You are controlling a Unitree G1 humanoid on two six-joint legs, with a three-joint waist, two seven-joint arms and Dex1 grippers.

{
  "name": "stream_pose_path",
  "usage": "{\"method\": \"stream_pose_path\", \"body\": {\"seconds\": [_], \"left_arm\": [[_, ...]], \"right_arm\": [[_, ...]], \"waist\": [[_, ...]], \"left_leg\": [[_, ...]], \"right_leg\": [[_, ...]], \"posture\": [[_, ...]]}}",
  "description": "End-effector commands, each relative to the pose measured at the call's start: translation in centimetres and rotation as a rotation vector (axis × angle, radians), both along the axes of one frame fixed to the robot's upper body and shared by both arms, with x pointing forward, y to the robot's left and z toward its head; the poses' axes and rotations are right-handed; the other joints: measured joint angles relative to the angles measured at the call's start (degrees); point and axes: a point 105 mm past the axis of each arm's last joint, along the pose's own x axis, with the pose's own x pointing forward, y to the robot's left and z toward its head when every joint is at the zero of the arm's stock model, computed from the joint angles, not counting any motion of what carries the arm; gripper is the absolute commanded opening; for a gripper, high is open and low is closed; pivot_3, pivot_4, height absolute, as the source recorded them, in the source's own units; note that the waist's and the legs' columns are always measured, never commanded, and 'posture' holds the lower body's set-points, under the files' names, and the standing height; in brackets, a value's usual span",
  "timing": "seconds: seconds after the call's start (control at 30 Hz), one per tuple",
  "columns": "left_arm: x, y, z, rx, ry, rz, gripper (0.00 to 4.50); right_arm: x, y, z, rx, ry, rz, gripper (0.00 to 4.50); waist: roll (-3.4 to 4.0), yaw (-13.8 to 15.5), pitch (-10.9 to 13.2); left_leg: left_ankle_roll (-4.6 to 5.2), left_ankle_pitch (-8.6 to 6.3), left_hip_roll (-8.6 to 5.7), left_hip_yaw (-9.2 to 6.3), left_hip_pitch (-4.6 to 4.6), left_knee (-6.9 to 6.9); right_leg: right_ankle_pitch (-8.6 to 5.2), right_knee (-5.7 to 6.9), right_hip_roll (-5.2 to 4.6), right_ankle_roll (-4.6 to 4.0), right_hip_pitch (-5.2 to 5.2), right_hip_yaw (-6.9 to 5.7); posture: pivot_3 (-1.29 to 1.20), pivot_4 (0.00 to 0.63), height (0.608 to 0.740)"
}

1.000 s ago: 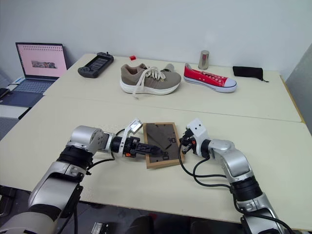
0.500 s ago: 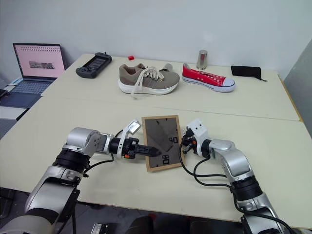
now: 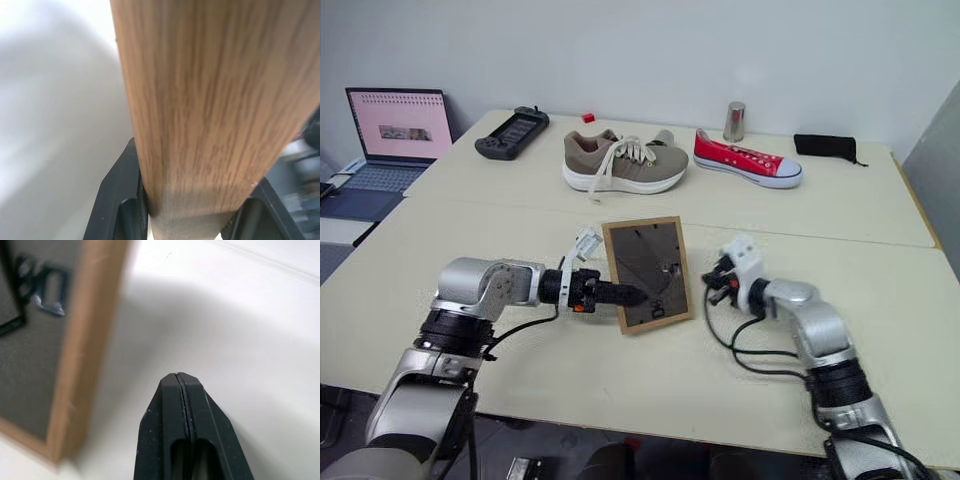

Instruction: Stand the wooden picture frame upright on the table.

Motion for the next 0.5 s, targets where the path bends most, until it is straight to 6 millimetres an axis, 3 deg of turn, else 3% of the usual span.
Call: {"method": "stream_pose_path", "body": {"seconds": [0.03, 0.17, 0.5], "left_arm": [[0.2, 0.1, 1.5, 0.043, -0.161, -0.047, 1.28], [0.8, 0.4, 1.5, 0.071, -0.206, -0.05, 1.28], [1.1, 0.1, 2.1, 0.091, -0.255, -0.094, 1.28]], "right_arm": [[-3.2, 1.0, 5.4, 0.097, -0.027, 0.274, 0.95], [-4.2, 2.2, 7.1, 0.088, -0.017, 0.42, 1.88], [-2.9, 8.5, 9.0, 0.116, -0.1, 0.543, 4.07]], "waist": [[0.02, -0.14, 0.01], [0.02, -0.36, 0.01], [0.02, -0.33, 0.01]], "left_leg": [[0.01, 0.0, 0.01, 0.01, 0.01, -0.01], [0.02, -0.01, 0.02, 0.02, 0.03, 0.0], [0.02, -0.01, 0.01, 0.01, -0.01, 0.02]], "right_leg": [[0.0, 0.0, 0.01, 0.0, -0.01, 0.0], [0.0, -0.05, 0.03, 0.01, 0.0, 0.01], [0.0, -0.02, 0.02, 0.01, -0.05, 0.02]], "posture": [[0.0, 0.15, 0.74], [0.0, 0.15, 0.74], [0.0, 0.15, 0.74]]}}
